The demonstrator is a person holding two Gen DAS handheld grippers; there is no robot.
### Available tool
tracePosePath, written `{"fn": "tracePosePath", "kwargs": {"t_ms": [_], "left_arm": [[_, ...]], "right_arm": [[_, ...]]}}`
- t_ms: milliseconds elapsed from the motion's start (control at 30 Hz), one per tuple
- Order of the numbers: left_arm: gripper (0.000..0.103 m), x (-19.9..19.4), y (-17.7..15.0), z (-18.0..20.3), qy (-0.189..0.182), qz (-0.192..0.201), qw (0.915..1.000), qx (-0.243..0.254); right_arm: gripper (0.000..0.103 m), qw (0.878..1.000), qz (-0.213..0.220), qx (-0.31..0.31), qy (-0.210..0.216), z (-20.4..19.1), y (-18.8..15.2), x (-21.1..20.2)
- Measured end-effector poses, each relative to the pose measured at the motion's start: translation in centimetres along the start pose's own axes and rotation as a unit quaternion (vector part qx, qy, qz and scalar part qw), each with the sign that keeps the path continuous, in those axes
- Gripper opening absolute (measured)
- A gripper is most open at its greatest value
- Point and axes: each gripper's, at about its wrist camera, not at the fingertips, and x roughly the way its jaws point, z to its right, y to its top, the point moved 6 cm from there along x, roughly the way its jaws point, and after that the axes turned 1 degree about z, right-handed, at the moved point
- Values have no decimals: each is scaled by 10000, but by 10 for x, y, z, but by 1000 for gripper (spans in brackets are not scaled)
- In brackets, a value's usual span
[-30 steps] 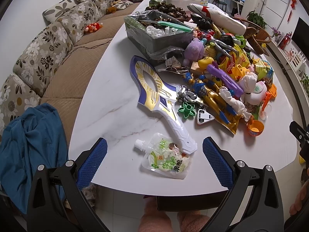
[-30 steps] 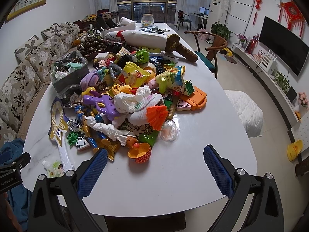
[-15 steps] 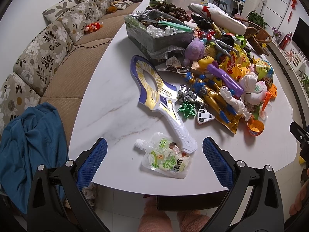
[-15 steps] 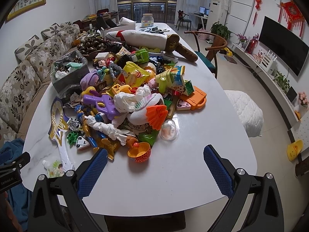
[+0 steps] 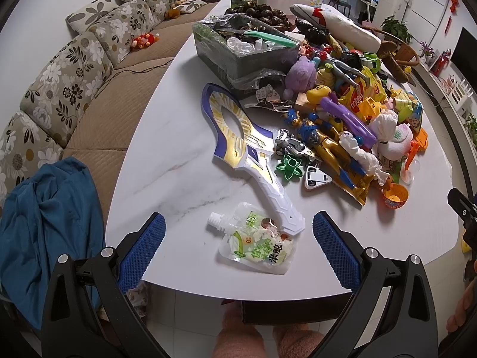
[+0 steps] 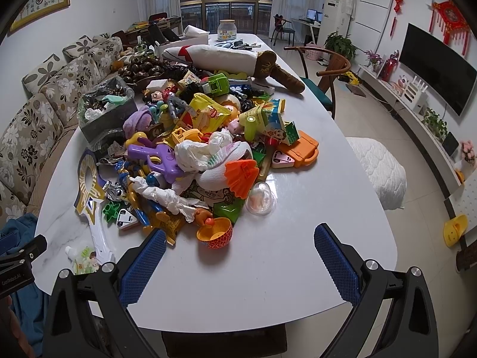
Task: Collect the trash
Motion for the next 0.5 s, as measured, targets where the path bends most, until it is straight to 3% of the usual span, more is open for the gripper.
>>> {"fn": "tracePosePath", "kwargs": {"t_ms": [500], "left_arm": [[97,0,-6,-1,8,-5,10000,-1]], "right_arm": [[98,10000,-49,26,3,1,-6,3]]}}
